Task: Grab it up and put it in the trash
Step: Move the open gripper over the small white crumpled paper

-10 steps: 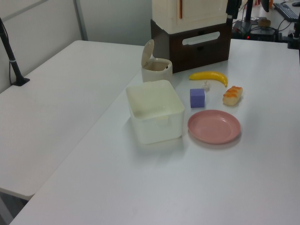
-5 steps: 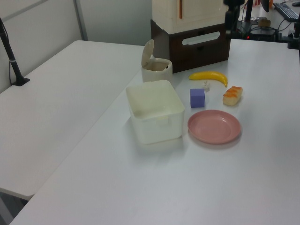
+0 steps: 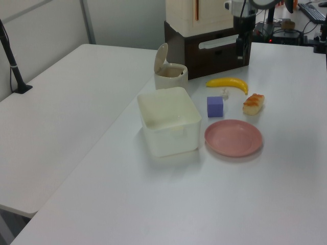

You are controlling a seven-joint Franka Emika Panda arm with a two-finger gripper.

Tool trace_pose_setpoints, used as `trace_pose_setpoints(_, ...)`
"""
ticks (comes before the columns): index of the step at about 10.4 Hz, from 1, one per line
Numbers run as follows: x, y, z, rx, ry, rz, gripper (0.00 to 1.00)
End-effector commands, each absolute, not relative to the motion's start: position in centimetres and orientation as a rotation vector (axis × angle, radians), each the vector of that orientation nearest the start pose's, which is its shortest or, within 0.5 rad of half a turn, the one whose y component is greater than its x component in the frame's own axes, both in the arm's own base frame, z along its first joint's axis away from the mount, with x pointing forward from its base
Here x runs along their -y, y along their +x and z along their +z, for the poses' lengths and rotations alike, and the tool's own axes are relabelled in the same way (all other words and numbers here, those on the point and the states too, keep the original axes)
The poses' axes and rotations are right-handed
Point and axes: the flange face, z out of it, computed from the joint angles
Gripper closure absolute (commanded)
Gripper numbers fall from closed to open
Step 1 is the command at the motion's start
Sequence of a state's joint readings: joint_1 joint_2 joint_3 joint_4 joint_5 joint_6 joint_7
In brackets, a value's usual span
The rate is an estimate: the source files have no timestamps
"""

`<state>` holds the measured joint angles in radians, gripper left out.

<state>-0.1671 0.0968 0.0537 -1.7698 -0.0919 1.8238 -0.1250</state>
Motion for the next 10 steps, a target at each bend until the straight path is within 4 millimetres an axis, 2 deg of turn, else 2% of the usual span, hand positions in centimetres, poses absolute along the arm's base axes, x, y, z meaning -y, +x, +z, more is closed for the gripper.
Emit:
trace_pose_setpoints(1,8.7,58.4,47.0,0.043,-3.26,0.041,0.0)
trace_pose_setpoints(3,10.1,58.4,45.9,0.038,-3.282,0.03,0.0)
trace_pose_setpoints(7,11.3,60.3,38.6,0.073,-3.325,0.105,0.0)
trace_pose_setpoints(10,11.4,61.9,34.8,0.089,-3.326,0.116,0.0)
